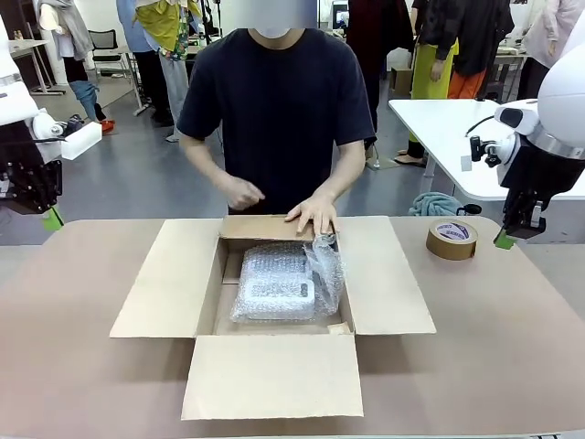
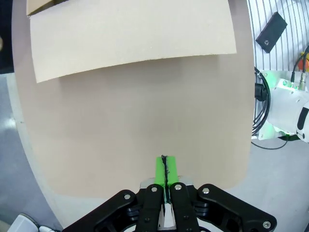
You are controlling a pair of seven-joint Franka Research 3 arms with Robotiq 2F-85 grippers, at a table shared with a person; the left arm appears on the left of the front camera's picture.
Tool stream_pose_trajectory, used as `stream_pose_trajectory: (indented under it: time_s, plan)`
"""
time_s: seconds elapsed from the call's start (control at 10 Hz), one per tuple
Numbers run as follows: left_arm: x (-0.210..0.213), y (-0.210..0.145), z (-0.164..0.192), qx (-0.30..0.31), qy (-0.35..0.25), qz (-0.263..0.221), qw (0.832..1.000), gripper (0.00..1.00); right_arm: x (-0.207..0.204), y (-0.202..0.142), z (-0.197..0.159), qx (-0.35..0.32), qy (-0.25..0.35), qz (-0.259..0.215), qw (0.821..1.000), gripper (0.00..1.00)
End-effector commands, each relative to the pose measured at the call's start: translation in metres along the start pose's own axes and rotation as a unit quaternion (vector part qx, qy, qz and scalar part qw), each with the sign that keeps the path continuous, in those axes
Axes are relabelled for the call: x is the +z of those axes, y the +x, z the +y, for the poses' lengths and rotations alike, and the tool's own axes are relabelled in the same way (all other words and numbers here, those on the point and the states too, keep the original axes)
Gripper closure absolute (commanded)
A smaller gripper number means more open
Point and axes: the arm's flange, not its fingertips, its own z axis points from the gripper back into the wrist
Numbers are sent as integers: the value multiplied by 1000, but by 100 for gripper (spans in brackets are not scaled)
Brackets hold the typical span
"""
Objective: Wrap the clocks to prevent damage.
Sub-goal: Once the human has placed the objects inside and stepped back, release both hands from the side flaps of the Package Box, then push the right (or left) flap of the Package Box to close it.
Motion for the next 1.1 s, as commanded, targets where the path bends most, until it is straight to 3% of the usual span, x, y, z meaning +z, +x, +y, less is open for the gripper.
stream_pose_trajectory:
  time_s: [0.0,1.0]
  plan:
    - [1,1,1,2,-1,-3,1000,100,-1,-1,0,1,2,-3,1000,99]
    - [1,1,1,2,-1,-3,1000,100,-1,-1,0,1,2,-3,1000,99]
